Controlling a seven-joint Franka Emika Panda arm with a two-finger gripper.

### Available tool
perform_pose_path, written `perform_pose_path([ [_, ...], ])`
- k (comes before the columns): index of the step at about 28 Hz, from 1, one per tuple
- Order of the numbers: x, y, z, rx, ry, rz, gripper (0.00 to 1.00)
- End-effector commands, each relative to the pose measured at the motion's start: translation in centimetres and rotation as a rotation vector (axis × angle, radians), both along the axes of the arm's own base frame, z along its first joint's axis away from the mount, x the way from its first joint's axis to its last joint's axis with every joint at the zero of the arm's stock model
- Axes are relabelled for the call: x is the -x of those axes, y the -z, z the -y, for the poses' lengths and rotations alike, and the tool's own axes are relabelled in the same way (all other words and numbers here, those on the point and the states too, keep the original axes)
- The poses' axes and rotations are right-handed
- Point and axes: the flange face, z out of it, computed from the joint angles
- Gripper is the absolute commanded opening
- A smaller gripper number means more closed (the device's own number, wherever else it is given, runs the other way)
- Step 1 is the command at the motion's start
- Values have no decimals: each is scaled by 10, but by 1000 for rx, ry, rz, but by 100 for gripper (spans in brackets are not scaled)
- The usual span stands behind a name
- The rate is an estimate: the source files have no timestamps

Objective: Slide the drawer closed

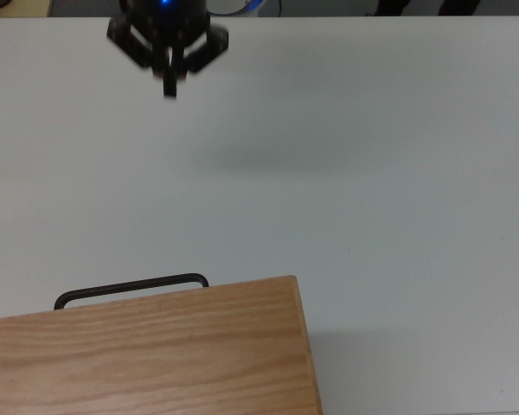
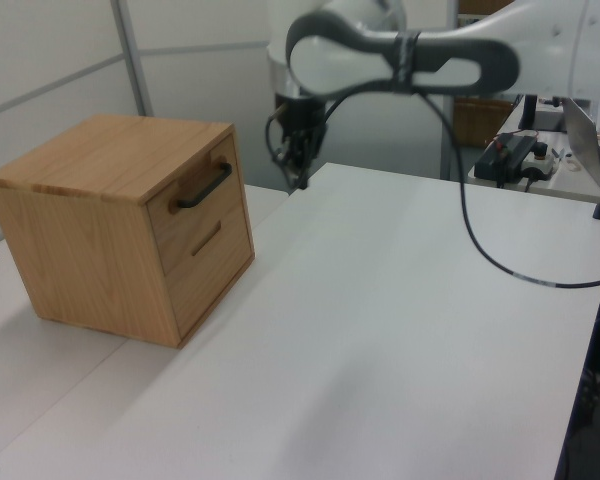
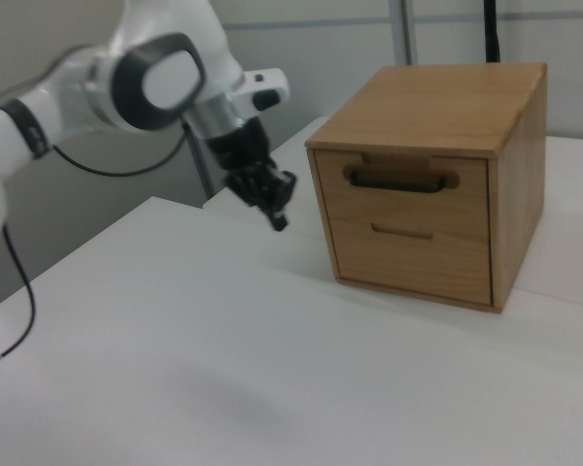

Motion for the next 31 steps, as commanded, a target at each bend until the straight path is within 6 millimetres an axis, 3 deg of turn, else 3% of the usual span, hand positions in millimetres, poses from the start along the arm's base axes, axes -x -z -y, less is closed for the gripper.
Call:
perform_pose_path([
  [1, 26, -9, -4, -47, 5, -103, 5],
  [3, 30, -12, -5, -56, 5, -114, 10],
  [4, 33, -14, -4, -56, 8, -114, 26],
  [5, 35, -18, -5, -58, 8, -108, 86],
  [6, 35, -18, -4, -59, 9, -108, 100],
  [31, 38, -18, 1, -55, 19, -123, 100],
])
